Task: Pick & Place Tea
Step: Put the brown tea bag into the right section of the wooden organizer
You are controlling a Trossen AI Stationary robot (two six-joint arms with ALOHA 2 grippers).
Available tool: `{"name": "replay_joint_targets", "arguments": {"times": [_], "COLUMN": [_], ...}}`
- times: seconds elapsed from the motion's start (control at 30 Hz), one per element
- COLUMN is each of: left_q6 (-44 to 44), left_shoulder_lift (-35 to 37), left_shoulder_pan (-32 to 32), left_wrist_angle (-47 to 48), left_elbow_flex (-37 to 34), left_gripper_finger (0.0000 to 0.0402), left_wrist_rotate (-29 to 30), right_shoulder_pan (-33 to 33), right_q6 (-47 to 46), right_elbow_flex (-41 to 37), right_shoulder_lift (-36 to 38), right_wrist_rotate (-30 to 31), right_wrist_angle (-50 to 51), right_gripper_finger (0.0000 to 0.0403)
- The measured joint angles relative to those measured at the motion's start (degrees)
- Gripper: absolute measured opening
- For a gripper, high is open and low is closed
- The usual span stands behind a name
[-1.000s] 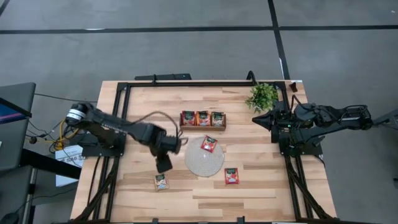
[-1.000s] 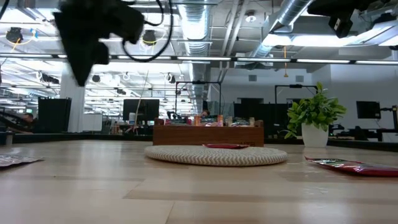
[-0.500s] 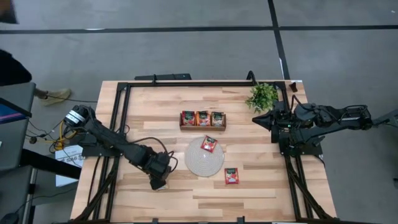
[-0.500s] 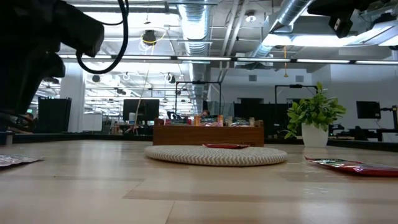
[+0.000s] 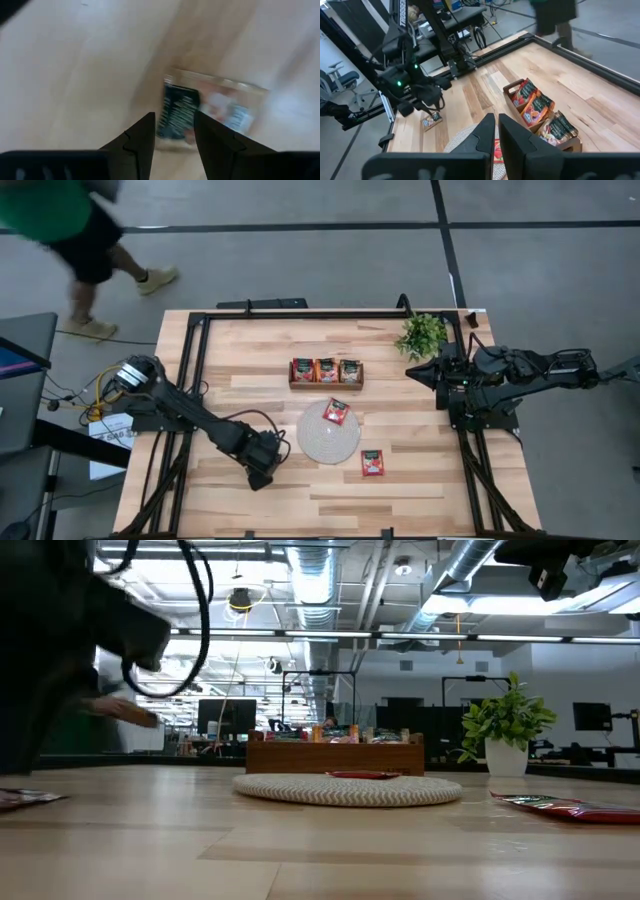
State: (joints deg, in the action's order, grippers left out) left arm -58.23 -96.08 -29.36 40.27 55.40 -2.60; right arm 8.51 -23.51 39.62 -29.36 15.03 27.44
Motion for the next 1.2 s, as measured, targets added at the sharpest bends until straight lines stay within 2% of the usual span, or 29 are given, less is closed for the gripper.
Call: {"name": "replay_joint_targets", "arguments": {"times": [0.13, 0.47, 0.6, 0.73, 0.8, 0.93, 1.07, 1.2], "left_q6": [0.2, 0.8, 0.6, 0.6, 0.6, -0.3, -0.3, 0.3], "left_shoulder_lift": [-2.9, -6.3, -6.3, -6.3, -6.3, -6.2, -6.9, -7.0], "left_shoulder_pan": [0.0, -0.2, -0.2, -0.3, -0.3, -0.3, -0.3, -0.2], "left_wrist_angle": [0.2, -1.2, -1.5, -1.9, -1.9, -1.5, 2.9, 6.8], "left_elbow_flex": [0.0, 0.4, 0.3, 0.3, 0.3, 0.6, 3.3, 5.8], "left_gripper_finger": [0.0126, 0.0121, 0.0088, 0.0026, 0.0008, 0.0002, 0.0, 0.0], "left_wrist_rotate": [2.9, 2.6, 4.4, 6.1, 7.3, 9.1, 15.5, 17.7], "right_shoulder_pan": [0.0, 0.0, 0.0, 0.0, 0.0, 0.0, 0.0, 0.0], "right_q6": [0.0, 0.0, 0.0, 0.0, 0.0, 0.0, 0.0, 0.0], "right_elbow_flex": [0.0, 0.0, 0.0, 0.0, 0.0, 0.0, 0.0, 0.0], "right_shoulder_lift": [0.0, 0.0, 0.0, 0.0, 0.0, 0.0, 0.0, 0.0], "right_wrist_rotate": [0.0, 0.0, 0.0, 0.0, 0.0, 0.0, -0.1, -0.1], "right_wrist_angle": [0.0, 0.0, 0.0, 0.0, 0.0, 0.0, 0.0, 0.0], "right_gripper_finger": [0.0017, 0.0017, 0.0017, 0.0017, 0.0017, 0.0017, 0.0017, 0.0017]}}
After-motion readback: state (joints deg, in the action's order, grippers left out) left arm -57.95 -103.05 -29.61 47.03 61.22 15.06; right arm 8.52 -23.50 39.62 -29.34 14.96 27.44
